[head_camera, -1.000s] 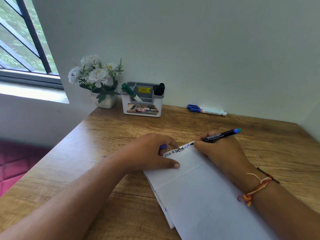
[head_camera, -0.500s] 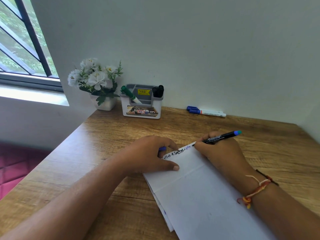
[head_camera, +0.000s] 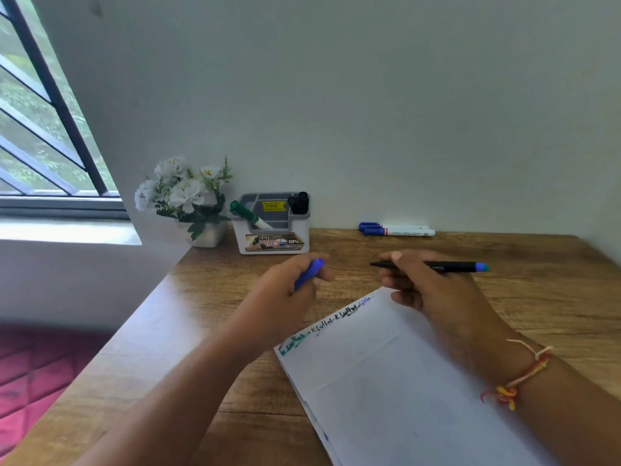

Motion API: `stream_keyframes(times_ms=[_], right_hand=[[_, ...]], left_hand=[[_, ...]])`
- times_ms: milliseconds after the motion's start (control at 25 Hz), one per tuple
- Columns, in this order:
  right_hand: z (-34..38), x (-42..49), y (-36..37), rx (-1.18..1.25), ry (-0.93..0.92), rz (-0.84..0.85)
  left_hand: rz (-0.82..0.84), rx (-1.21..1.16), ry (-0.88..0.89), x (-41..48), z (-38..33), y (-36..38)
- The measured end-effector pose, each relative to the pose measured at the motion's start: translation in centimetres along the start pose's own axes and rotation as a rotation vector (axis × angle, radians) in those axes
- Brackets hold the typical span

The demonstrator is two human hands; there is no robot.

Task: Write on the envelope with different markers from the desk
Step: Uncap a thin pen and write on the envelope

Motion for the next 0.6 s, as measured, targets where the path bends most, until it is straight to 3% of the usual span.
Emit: stream_keyframes(times_ms=[320,600], right_hand=[[1.6,-1.7,1.5,0.099,-0.079,0.253],[1.2,-1.8,1.9,0.021,-0.079,0.269]], left_hand=[[-0.013,0.018,0.066,0.2,-0.6,0.6],[-0.007,0.047,0.112,0.0,-1.0,0.6]])
Point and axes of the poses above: each hand's wrist, its own x-axis towards the middle knuckle, its own y-axis out of the palm, z = x × y, the point moved 4 cm from there along x, towards the middle knuckle, and after that the axes turned 8 degrees about y, right-handed, at the moved point
